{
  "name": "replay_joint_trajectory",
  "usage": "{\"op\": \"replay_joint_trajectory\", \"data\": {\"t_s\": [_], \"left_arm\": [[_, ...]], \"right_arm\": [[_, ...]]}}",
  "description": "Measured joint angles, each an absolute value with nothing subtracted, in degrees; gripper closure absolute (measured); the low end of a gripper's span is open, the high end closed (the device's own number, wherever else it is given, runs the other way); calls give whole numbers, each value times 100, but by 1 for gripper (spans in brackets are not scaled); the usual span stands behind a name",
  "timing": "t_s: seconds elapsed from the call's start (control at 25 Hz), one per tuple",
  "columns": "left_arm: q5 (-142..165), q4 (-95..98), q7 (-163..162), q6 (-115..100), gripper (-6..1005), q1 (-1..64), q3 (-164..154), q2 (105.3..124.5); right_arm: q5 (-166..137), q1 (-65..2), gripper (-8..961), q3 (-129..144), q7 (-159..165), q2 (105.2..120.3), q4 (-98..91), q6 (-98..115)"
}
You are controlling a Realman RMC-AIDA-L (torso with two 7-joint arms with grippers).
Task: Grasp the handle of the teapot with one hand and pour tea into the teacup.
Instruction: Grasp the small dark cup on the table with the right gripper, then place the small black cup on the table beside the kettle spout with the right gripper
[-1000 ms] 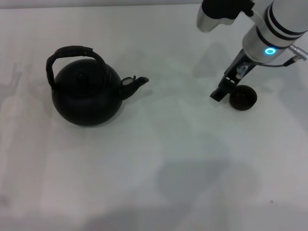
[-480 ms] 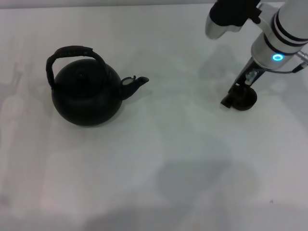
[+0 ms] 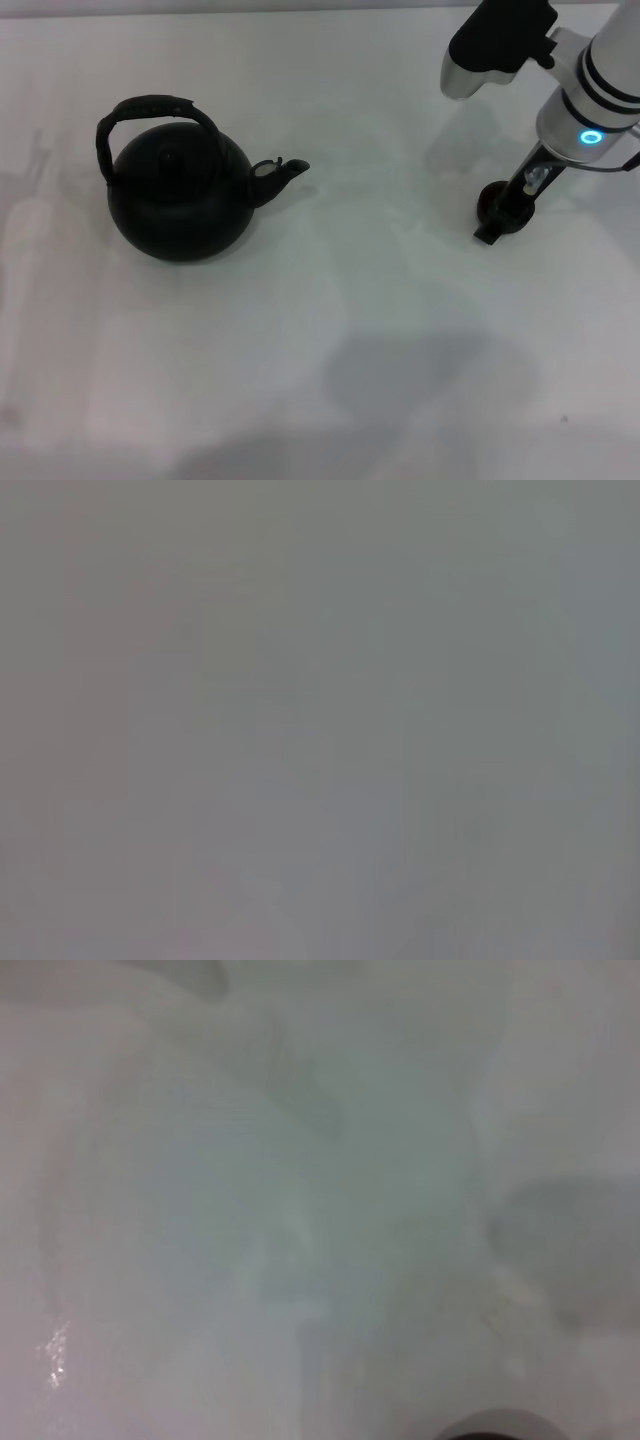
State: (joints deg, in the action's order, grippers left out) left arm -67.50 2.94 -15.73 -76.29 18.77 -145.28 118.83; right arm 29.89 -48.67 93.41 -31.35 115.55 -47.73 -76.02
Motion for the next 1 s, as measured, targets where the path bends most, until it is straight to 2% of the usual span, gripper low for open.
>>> {"op": "replay_joint_trajectory", "data": {"t_s": [0.48, 0.72, 1.0], "left_arm": [[-6750, 308, -1573, -7629, 125, 1911, -14523, 11883], [-6750, 314, -1573, -7629, 125, 1964, -14528, 11891], [-6741, 310, -1573, -7621, 124, 2004, -14535, 11902]], "right_arm": [[2988, -5065, 222, 9166, -3296, 11526, -4837, -7857], [3384, -5511, 221, 9472, -3428, 11616, -4852, -7779], [4273, -6153, 219, 10703, -3389, 11620, -4591, -7248]]}}
